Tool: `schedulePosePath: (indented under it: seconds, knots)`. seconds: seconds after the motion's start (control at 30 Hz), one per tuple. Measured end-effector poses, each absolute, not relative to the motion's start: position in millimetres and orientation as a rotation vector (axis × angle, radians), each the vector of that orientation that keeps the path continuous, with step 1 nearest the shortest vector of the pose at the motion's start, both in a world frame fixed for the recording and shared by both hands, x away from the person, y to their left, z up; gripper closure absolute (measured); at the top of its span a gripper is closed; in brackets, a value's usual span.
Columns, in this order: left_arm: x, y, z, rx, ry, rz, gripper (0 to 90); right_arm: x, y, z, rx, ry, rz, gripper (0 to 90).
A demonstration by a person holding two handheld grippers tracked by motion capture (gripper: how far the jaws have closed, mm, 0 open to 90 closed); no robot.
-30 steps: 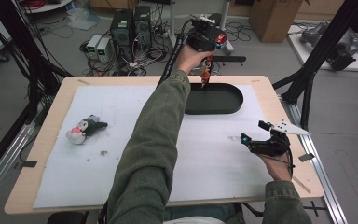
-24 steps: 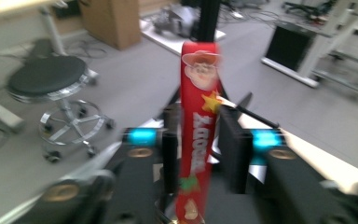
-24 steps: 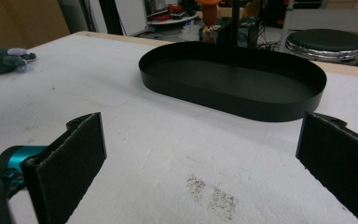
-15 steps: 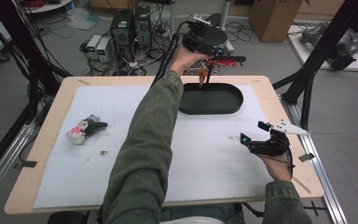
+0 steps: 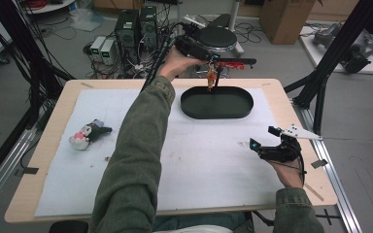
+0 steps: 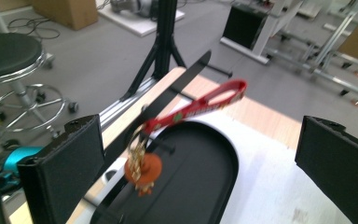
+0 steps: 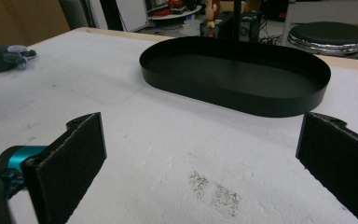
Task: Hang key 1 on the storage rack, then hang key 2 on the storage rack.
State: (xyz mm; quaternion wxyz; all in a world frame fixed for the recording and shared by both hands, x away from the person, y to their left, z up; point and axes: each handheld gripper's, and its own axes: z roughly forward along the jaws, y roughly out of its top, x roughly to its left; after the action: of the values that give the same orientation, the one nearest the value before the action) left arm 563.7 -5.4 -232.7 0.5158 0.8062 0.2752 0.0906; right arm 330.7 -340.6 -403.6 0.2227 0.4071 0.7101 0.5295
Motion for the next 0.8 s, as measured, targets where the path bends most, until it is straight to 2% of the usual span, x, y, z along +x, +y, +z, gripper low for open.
schedulePosePath:
  seconds: [0.8]
  knots:
    - [503.4, 92.0, -237.0, 1.895, 0.703, 0.296, 1.7, 335.8, -330.9, -403.1, 1.09, 1.98, 1.461, 0.5]
